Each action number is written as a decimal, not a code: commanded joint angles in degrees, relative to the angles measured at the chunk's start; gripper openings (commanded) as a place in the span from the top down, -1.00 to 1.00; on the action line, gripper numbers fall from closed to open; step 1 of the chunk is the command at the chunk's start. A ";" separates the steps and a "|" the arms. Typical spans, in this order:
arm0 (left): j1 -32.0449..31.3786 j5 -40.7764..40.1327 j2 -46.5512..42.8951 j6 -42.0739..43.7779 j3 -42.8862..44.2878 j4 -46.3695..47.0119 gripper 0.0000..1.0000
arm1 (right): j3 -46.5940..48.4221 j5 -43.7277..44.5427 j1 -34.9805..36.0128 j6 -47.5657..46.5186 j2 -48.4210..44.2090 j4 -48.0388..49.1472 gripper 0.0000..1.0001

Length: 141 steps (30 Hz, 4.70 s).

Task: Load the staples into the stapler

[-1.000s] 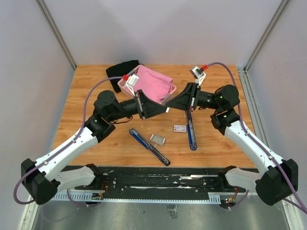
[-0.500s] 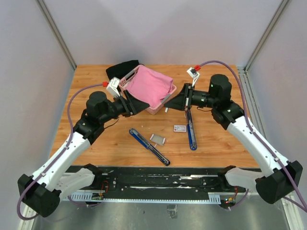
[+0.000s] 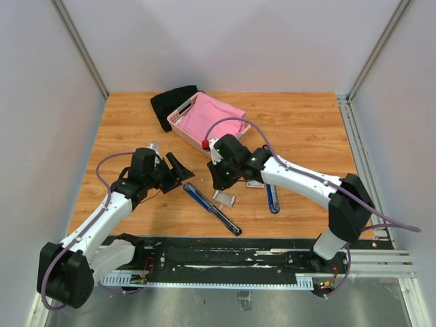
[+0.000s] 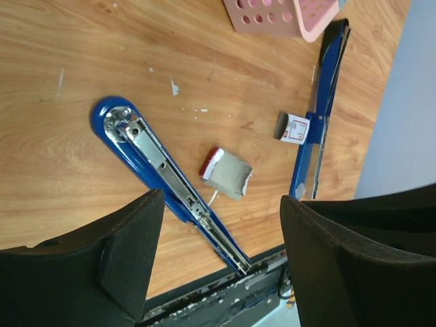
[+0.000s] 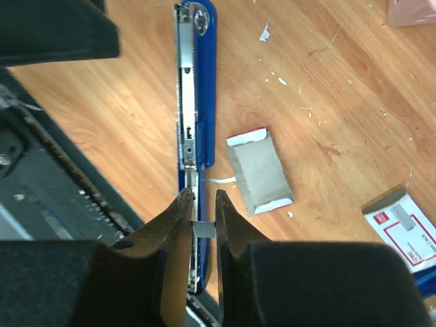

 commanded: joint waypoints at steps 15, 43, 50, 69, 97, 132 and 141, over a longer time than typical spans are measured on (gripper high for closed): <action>1.67 -6.02 -7.97 -0.69 -5.66 -3.19 -0.45 | 7.21 10.48 7.74 -6.45 17.00 11.38 0.80; 1.98 -5.12 -6.03 0.13 -5.87 -2.40 -0.46 | 9.11 6.15 8.48 -5.24 21.01 13.35 0.79; 2.09 -5.03 -5.84 0.20 -5.91 -2.32 -0.46 | 9.72 5.67 8.52 -5.29 21.60 13.02 0.79; 2.39 -4.85 -5.14 0.42 -6.18 -1.97 -0.47 | 11.16 5.57 8.48 -4.77 23.73 11.68 0.79; 2.84 -4.34 -3.91 0.69 -6.00 -1.09 -0.48 | 14.65 4.40 8.48 -5.46 26.11 10.03 0.79; 3.37 -3.71 -2.75 1.07 -5.53 -0.69 -0.49 | 18.28 4.28 8.48 -4.81 25.45 7.38 0.79; 3.46 -3.75 -3.11 1.11 -5.88 -0.82 -0.49 | 17.65 3.73 8.47 -5.11 27.75 7.30 0.79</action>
